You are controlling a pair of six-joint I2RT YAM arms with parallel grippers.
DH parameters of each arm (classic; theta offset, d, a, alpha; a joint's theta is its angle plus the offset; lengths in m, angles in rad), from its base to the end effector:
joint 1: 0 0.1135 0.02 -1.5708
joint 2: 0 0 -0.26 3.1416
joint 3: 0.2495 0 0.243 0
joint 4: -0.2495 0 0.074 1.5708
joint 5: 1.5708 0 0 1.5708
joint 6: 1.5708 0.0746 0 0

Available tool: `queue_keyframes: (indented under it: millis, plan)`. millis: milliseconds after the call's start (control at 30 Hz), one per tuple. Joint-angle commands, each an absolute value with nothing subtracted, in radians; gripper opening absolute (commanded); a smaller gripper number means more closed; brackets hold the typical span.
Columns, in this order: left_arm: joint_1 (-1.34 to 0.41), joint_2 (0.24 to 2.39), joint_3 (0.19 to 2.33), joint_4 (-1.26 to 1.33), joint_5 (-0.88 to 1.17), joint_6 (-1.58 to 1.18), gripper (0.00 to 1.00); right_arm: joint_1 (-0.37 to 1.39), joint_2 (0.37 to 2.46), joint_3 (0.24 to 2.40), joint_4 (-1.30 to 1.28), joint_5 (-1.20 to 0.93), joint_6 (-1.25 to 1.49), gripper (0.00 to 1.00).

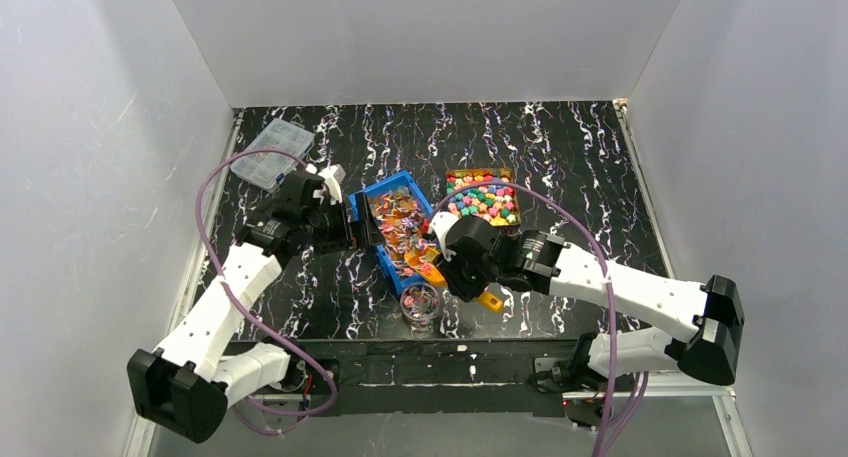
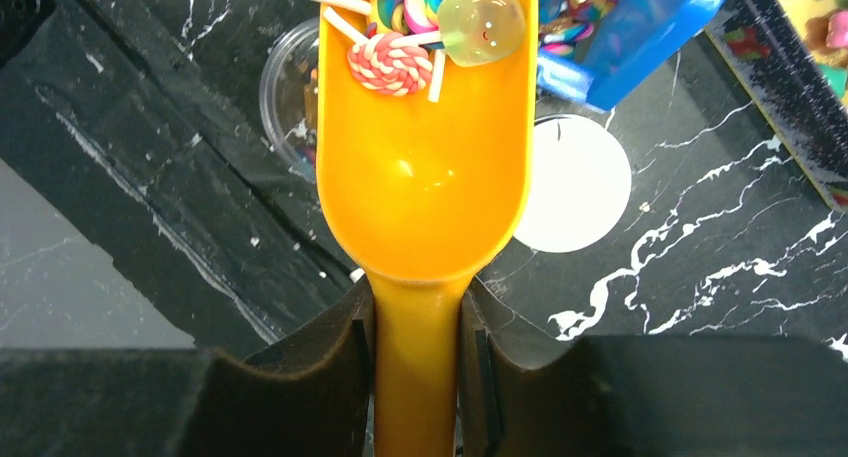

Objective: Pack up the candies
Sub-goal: Place the fake candies in the packing bottle.

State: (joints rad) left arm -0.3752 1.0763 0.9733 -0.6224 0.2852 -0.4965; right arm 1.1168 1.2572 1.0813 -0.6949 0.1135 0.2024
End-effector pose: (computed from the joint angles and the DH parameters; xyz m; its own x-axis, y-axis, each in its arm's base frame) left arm 0.2211 -0.1097 0.2812 -0.8036 -0.1748 -0.5690 0.1874 0.8330 -0.5205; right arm 0.1293 0.2457 0.2654 -0.5017 -0.5726 -0.6485 -0.7759 0.6293 0.0446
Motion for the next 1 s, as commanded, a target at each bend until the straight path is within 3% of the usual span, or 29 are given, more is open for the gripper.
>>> queue_keyframes:
  millis: [0, 433, 967]
  plan:
    - [-0.376, 1.000, 0.958, -0.689, 0.293, -0.449, 0.98, 1.185, 1.215, 1.084, -0.753, 0.185, 0.256, 0.01]
    - [-0.376, 0.875, 0.849, -0.713, 0.268, -0.372, 0.98, 1.356, 1.225, 1.097, -0.902, 0.201, 0.386, 0.01]
    - [-0.376, 0.875, 0.818, -0.693, 0.255, -0.377, 0.98, 1.364, 1.387, 1.239, -1.085, 0.120, 0.433, 0.01]
